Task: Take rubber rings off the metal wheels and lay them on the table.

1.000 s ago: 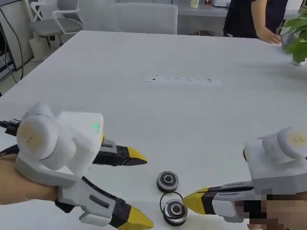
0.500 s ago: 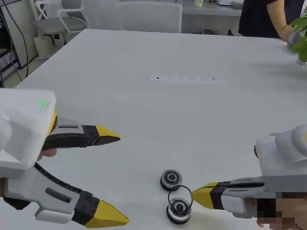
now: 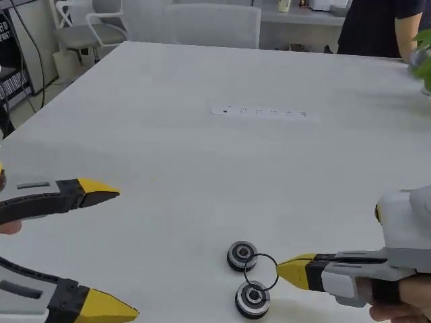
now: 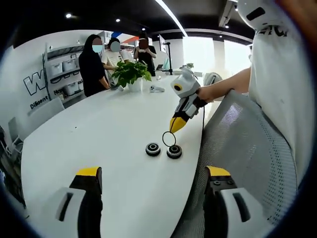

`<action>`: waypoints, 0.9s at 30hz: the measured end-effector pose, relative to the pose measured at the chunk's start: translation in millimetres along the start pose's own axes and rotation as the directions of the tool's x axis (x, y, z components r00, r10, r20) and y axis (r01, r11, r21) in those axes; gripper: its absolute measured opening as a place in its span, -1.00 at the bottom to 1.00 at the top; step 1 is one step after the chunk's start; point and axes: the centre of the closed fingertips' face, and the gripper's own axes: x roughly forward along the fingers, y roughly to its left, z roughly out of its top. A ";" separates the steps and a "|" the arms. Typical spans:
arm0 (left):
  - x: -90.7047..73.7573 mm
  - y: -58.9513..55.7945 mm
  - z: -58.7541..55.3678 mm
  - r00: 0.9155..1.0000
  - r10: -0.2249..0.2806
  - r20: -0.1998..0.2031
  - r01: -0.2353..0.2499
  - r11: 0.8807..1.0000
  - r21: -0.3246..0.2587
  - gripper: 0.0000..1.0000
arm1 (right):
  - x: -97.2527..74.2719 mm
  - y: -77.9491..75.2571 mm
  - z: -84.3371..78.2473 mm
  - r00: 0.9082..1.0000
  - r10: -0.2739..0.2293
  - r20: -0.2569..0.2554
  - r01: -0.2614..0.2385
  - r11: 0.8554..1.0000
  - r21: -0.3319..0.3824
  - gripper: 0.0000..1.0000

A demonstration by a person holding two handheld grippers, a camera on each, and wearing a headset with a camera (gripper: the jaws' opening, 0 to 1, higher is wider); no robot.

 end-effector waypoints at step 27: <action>8.2 -12.5 -36.6 0.999 0.034 0.002 -0.033 0.986 -0.164 0.65 | -12.7 -1.2 18.6 0.995 -0.024 0.094 0.021 0.999 0.040 -1.00</action>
